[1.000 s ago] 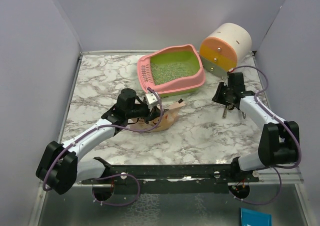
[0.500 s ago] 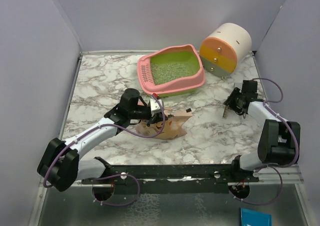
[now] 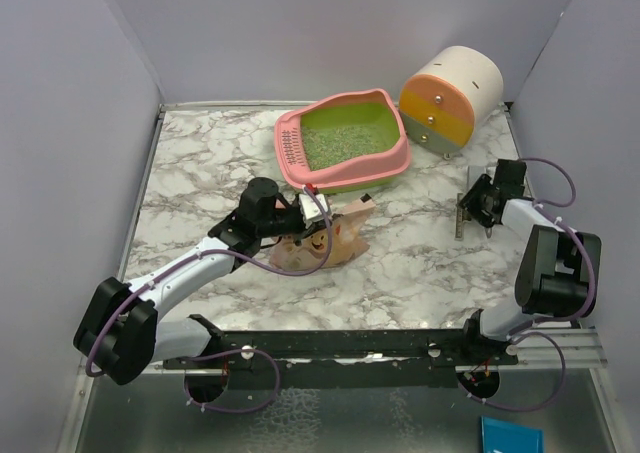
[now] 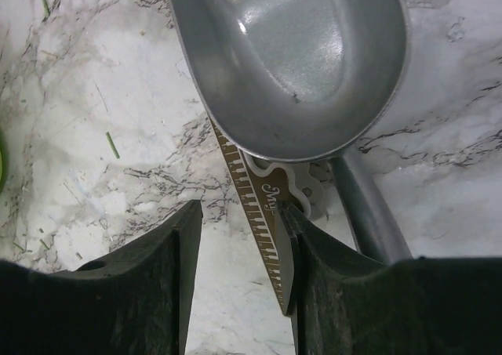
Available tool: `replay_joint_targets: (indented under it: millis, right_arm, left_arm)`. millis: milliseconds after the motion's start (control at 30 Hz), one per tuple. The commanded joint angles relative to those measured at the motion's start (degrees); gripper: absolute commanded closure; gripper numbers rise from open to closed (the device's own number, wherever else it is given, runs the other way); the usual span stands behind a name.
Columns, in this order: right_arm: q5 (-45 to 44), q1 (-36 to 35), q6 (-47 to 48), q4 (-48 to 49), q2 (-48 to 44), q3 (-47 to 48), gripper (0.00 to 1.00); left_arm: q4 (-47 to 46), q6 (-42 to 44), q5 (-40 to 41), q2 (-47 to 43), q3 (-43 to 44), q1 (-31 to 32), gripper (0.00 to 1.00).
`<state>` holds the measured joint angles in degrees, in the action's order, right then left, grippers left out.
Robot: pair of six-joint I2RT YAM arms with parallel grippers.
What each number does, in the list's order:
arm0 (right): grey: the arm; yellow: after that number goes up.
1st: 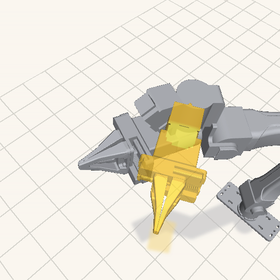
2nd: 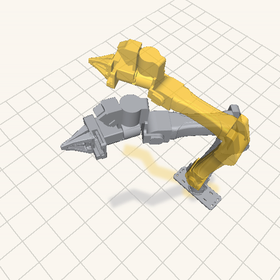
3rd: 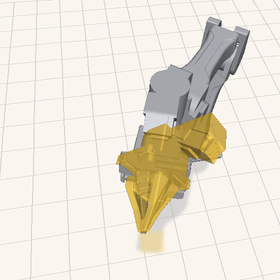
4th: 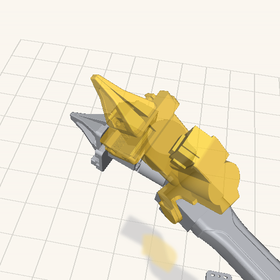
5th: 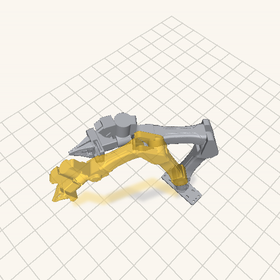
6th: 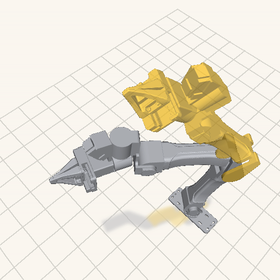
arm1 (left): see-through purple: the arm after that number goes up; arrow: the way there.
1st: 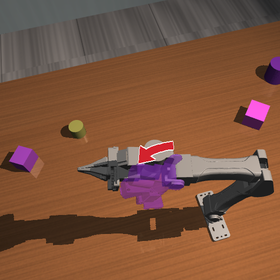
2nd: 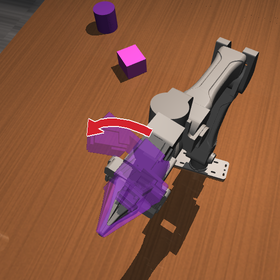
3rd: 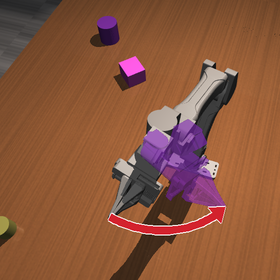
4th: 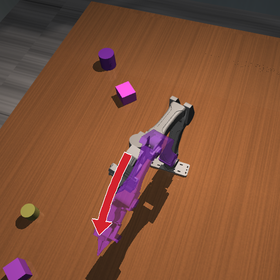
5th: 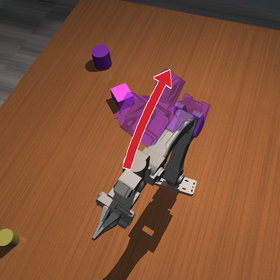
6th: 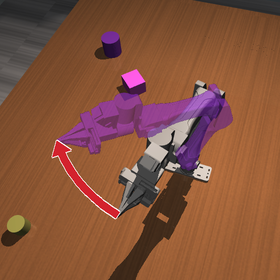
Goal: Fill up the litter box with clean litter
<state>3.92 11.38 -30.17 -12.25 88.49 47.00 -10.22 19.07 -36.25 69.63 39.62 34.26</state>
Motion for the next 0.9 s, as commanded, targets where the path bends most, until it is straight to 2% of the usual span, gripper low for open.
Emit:
replay_joint_targets:
  millis: [0,333,867]
  right_arm:
    - [0.36,1.02,0.32,2.16,-1.02,-0.09,0.57]
    - [-1.73,1.02,3.19,0.70,-6.79,-0.81,0.57]
    - [-7.66,1.44,2.78,0.95,-3.97,-2.81,0.56]
  left_arm:
    - [-1.76,5.12,4.03,-2.24,4.24,-0.07,1.00]
    - [6.18,13.51,4.64,2.07,12.05,-0.07,1.00]
    - [7.43,19.50,8.80,4.96,15.90,0.79,1.00]
